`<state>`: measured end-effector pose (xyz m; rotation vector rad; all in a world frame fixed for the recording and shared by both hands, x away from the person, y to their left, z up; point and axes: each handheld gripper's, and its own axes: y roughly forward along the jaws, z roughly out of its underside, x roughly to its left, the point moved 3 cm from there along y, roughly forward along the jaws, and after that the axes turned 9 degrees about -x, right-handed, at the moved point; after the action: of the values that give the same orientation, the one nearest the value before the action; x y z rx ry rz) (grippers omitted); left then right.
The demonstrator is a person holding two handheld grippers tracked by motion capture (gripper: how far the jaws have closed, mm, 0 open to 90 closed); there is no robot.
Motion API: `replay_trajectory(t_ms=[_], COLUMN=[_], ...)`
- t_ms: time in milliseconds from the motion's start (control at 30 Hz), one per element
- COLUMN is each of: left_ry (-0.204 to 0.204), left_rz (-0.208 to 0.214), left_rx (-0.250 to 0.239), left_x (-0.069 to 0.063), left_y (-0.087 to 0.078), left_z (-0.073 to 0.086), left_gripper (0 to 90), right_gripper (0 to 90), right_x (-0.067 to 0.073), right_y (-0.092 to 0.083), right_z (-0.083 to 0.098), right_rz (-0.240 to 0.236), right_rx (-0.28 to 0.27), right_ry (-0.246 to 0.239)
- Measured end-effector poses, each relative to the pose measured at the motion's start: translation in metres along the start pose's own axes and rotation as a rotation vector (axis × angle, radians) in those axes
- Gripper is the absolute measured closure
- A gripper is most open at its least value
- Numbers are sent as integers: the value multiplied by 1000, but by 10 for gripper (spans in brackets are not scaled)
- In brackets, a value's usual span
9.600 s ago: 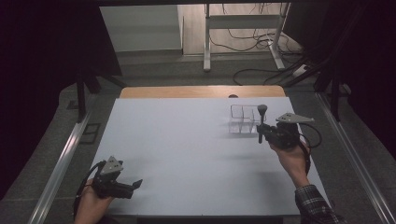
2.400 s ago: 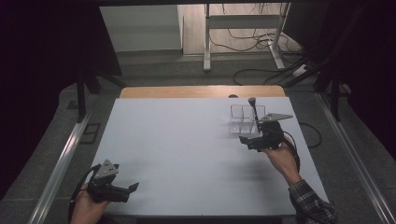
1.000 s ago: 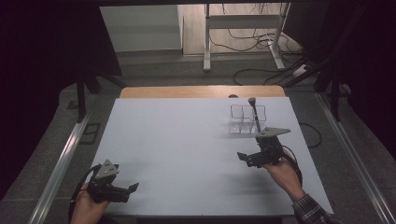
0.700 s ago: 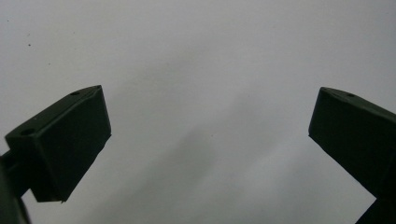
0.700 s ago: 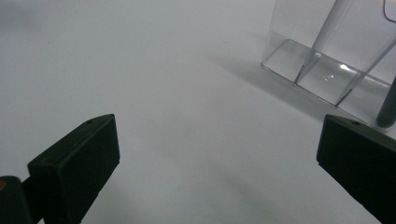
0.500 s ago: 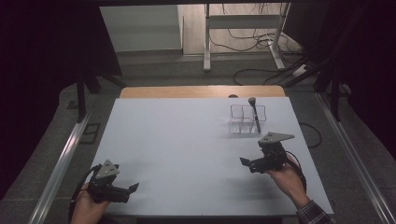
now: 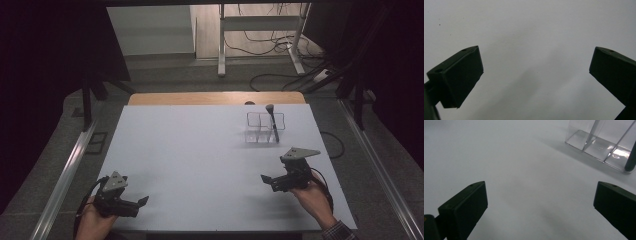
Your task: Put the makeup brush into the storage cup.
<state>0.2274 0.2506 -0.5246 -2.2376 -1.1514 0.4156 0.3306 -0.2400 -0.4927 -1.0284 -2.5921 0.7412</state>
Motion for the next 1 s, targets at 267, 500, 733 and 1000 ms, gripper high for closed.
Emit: replay_trajectory(t_ms=[267, 500, 733, 1000], left_ry=[1, 1, 2, 2], left_rz=[-3, -3, -3, -3], left_rx=[-1, -1, 1, 0], left_x=[0, 0, 0, 0], left_y=[0, 0, 0, 1], left_z=[0, 0, 0, 0], left_gripper=[0, 0, 0, 0], right_gripper=[0, 0, 0, 0], right_x=[2, 2, 3, 2], right_y=[-7, -12, -17, -25], right_z=[3, 6, 10, 15], right_rz=[6, 8, 19, 35], right_rx=[-1, 2, 16, 18], right_ry=[-3, 6, 1, 13])
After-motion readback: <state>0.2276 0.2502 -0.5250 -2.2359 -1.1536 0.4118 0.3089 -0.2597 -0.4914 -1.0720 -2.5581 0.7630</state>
